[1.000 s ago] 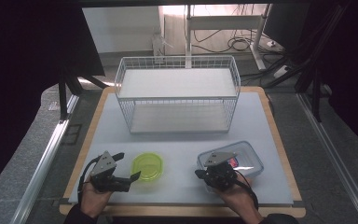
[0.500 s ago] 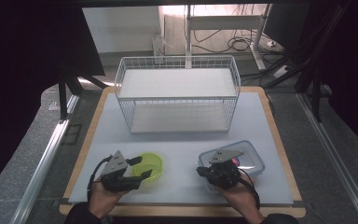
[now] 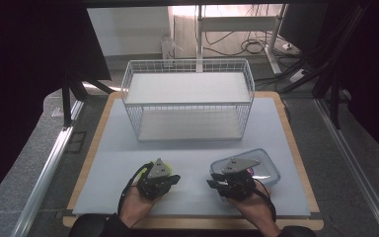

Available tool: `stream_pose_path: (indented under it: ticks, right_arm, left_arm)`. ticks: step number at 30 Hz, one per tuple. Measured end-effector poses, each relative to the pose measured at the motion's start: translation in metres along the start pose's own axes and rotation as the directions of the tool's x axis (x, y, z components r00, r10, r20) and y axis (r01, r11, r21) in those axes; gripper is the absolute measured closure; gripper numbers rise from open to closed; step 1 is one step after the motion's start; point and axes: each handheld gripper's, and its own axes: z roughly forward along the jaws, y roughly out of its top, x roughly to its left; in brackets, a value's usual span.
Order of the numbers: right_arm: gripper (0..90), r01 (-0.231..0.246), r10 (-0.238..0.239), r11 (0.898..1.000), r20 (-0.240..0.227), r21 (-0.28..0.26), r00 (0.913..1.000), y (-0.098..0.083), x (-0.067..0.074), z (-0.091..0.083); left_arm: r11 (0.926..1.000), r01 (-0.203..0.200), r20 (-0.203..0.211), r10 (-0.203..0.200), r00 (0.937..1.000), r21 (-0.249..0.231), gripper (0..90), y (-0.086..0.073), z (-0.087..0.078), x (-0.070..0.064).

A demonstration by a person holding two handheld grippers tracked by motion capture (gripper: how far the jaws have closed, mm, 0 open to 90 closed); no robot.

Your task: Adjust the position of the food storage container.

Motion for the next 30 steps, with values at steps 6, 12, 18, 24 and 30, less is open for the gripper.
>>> stream_pose_path:
  ticks: [6,12,18,24,30]
  right_arm:
    - [68.9,0.001,-0.001,1.000,0.006,0.002,1.0000,-0.001,0.000,-0.001]
    - [68.6,-0.006,0.005,1.000,0.013,0.005,0.9999,-0.002,-0.004,-0.003]
    - [68.7,-0.014,0.014,1.000,0.010,0.007,0.9999,-0.002,-0.006,-0.004]
    - [68.6,-0.016,0.015,1.000,0.010,0.010,0.9998,-0.003,-0.006,-0.003]
    - [69.6,-0.020,0.020,1.000,0.024,0.012,0.9995,-0.003,-0.011,-0.007]
  left_arm:
    - [0.9995,0.029,-0.036,-0.028,0.9990,0.014,90.0,-0.005,-0.005,0.012]
    - [0.9984,0.053,-0.079,-0.051,0.9956,0.018,90.0,-0.014,-0.016,0.028]
    - [0.9963,0.081,-0.130,-0.076,0.9887,0.031,90.0,-0.023,-0.025,0.045]
    - [0.9931,0.114,-0.153,-0.108,0.9823,0.027,90.0,-0.030,-0.033,0.058]
    - [0.9947,0.103,-0.123,-0.102,0.9871,-0.003,87.8,-0.027,-0.031,0.051]
